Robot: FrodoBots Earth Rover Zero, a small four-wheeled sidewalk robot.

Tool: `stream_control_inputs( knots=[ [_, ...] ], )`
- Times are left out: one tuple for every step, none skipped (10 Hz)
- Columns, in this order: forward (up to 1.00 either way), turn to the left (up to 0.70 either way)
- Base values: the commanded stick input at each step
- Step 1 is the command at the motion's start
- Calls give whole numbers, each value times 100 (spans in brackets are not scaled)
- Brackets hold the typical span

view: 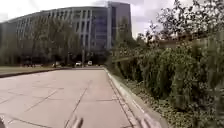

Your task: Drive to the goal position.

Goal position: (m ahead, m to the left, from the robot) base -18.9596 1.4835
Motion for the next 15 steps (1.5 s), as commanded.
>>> stream_control_inputs(
  knots=[
    [66, -2],
    [59, 0],
    [21, 0],
    [8, 0],
    [6, 0],
    [6, 1],
    [6, 7],
    [6, 12],
    [6, 13],
    [6, 12],
    [6, 13],
    [24, 49],
    [49, 65],
    [70, 35],
    [70, 35]
  ],
)
